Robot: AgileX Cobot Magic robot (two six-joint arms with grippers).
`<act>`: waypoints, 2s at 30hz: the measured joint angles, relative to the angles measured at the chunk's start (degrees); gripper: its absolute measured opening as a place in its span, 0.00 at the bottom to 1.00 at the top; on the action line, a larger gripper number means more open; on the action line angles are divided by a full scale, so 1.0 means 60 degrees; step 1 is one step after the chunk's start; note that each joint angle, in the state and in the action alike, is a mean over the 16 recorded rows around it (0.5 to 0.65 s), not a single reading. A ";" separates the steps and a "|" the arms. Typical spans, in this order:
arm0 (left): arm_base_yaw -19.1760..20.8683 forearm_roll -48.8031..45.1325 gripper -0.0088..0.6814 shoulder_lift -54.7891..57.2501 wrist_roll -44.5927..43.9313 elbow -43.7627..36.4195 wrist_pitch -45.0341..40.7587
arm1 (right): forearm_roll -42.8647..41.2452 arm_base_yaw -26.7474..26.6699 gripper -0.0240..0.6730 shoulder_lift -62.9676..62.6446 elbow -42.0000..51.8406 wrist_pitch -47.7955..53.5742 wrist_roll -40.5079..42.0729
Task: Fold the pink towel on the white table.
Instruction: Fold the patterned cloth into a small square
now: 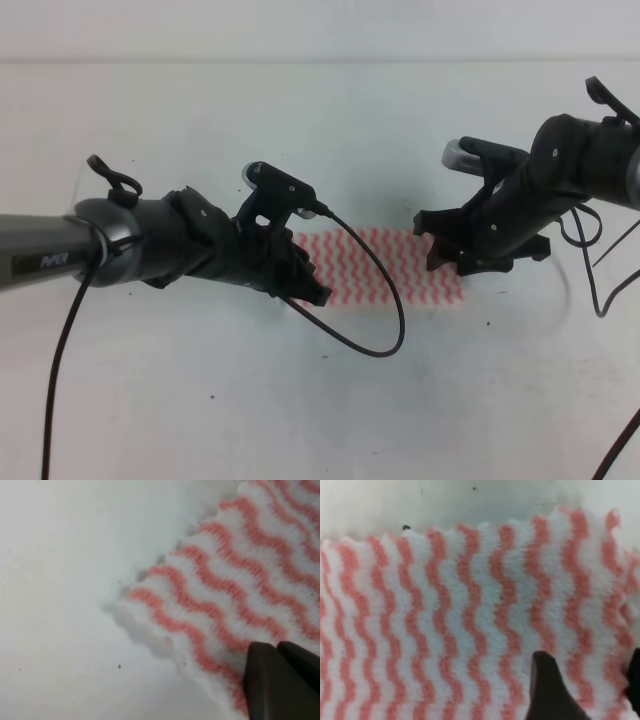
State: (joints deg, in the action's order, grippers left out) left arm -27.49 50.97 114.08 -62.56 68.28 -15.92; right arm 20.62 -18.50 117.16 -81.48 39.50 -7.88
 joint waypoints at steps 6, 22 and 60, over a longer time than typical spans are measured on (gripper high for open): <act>0.0000 0.0000 0.01 -0.0002 0.0000 -0.0001 -0.0004 | 0.0103 0.0000 0.44 0.0164 -0.0009 0.0052 0.0025; 0.0000 -0.0001 0.01 -0.0007 -0.0001 -0.0003 -0.0006 | 0.0069 0.0003 0.30 0.0525 -0.0011 0.0198 0.0069; 0.0000 0.0013 0.01 -0.0005 -0.0001 -0.0001 -0.0059 | 0.1354 -0.0174 0.02 -0.0096 -0.1066 0.0731 0.1021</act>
State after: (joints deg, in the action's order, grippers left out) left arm -27.49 51.04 114.05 -62.57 68.28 -16.28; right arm 28.75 -19.54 116.59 -87.87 43.89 -1.76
